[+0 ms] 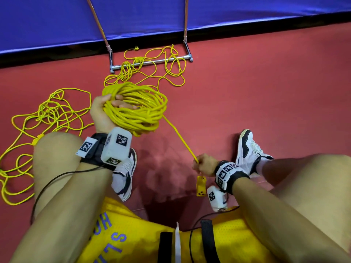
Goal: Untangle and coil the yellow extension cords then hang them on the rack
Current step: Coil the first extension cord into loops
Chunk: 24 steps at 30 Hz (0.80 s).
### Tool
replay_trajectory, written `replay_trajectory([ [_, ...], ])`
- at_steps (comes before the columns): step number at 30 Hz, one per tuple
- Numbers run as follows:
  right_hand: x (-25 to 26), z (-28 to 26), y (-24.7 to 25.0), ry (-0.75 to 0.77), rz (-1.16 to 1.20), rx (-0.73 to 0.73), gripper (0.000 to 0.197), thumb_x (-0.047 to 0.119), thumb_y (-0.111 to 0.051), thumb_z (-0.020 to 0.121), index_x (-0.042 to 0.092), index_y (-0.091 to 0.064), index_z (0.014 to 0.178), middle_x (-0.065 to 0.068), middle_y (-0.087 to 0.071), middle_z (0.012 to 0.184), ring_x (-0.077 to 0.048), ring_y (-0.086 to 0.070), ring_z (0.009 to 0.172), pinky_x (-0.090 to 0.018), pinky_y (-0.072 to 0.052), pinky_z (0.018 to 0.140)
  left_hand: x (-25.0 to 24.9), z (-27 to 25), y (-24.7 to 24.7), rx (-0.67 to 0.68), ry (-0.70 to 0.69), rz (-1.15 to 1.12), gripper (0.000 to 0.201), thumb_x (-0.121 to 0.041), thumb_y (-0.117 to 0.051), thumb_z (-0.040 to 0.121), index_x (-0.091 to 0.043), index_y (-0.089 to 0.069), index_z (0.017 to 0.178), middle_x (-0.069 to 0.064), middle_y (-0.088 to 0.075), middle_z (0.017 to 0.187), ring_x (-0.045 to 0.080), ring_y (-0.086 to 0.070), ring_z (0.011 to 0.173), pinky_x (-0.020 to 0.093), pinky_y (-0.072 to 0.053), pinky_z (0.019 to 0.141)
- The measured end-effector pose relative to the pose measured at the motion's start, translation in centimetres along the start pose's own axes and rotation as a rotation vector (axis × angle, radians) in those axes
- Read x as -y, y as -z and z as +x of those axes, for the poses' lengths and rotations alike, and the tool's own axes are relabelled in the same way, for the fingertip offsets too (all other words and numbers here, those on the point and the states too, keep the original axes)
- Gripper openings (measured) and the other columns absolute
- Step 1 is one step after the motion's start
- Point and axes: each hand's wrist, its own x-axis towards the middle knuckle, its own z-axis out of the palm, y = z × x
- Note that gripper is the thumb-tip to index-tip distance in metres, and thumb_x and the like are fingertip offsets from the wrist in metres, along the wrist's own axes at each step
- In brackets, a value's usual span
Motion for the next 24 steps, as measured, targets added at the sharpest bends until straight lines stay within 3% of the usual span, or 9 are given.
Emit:
replay_trajectory([
  [2,-0.3,-0.1,-0.6,-0.017,-0.009,0.020,0.032,0.022,-0.052,0.096,0.021,-0.050,0.064,-0.004,-0.061,0.067,-0.027,-0.060,0.073,-0.033,-0.049,0.070,-0.5,0.2,-0.4,-0.107,-0.073,-0.043,0.015,-0.026,-0.067,0.071,-0.016,-0.056,0.069,-0.014,-0.049,0.052,0.006,-0.050,0.050,0.027,-0.048,0.075],
  [4,0.2,-0.4,-1.0,-0.044,0.011,0.055,0.032,0.020,-0.047,0.101,0.023,-0.042,0.070,0.004,-0.048,0.069,-0.022,-0.049,0.078,-0.030,-0.039,0.068,-0.3,0.5,-0.6,-0.186,-0.203,-0.090,0.031,-0.025,-0.050,0.090,-0.015,-0.055,0.061,-0.010,-0.048,0.052,0.009,-0.049,0.048,0.024,-0.044,0.064],
  [6,0.7,-0.7,-1.1,-0.091,0.049,0.067,0.029,0.017,-0.048,0.100,0.027,-0.041,0.073,0.007,-0.049,0.073,-0.021,-0.050,0.080,-0.031,-0.045,0.074,0.3,0.8,-0.9,-0.253,-0.290,-0.050,0.040,-0.024,-0.044,0.096,-0.015,-0.053,0.059,-0.005,-0.048,0.053,0.014,-0.050,0.050,0.025,-0.043,0.062],
  [8,0.9,-0.8,-1.0,-0.067,0.019,0.048,0.024,0.017,-0.051,0.094,0.026,-0.045,0.073,0.005,-0.055,0.071,-0.022,-0.054,0.076,-0.033,-0.050,0.076,0.5,1.3,-0.5,-0.363,-0.359,0.026,0.030,-0.023,-0.052,0.094,-0.015,-0.049,0.065,-0.004,-0.048,0.056,0.015,-0.050,0.051,0.024,-0.045,0.060],
  [11,1.8,-1.8,-0.3,-0.009,-0.008,-0.012,0.020,0.015,-0.057,0.092,0.022,-0.045,0.076,0.003,-0.051,0.065,-0.019,-0.052,0.061,-0.025,-0.042,0.055,-0.5,2.1,0.9,-0.574,-0.428,0.139,0.024,-0.025,-0.076,0.074,-0.012,-0.057,0.078,0.002,-0.057,0.070,0.021,-0.056,0.062,0.034,-0.051,0.064],
  [13,2.8,-2.8,0.2,0.117,-0.001,-0.028,0.022,0.011,-0.057,0.090,0.024,-0.046,0.076,0.008,-0.049,0.063,-0.013,-0.050,0.057,-0.024,-0.039,0.053,-0.6,2.2,1.7,-0.715,-0.524,0.237,0.033,-0.026,-0.084,0.065,-0.009,-0.062,0.083,0.004,-0.061,0.074,0.022,-0.057,0.063,0.037,-0.052,0.062],
  [16,5.8,-4.7,1.1,0.364,-0.077,-0.040,0.018,0.009,-0.058,0.088,0.026,-0.057,0.081,0.011,-0.049,0.061,-0.002,-0.052,0.053,-0.015,-0.037,0.057,0.4,2.5,2.4,-0.871,-0.641,0.710,0.039,-0.033,-0.084,0.066,-0.016,-0.049,0.062,-0.005,-0.048,0.057,0.011,-0.039,0.046,0.027,-0.038,0.049],
  [20,10.1,-7.3,2.7,0.688,-0.296,-0.217,0.018,0.021,-0.045,0.084,0.016,-0.061,0.091,-0.001,-0.059,0.069,-0.030,-0.054,0.069,-0.035,-0.043,0.062,1.2,2.4,4.0,-0.732,-0.566,1.320,0.045,-0.039,-0.077,0.069,-0.015,-0.041,0.056,-0.003,-0.036,0.049,0.012,-0.026,0.039,0.031,-0.028,0.047],
  [24,11.0,-8.4,4.9,0.820,-0.410,-0.574,0.023,0.023,-0.046,0.077,0.016,-0.065,0.087,0.000,-0.060,0.068,-0.031,-0.061,0.071,-0.039,-0.048,0.060,3.8,1.4,4.1,-0.252,-0.335,1.685,0.043,-0.034,-0.075,0.063,-0.019,-0.036,0.053,-0.003,-0.039,0.050,0.018,-0.032,0.048,0.035,-0.033,0.050],
])
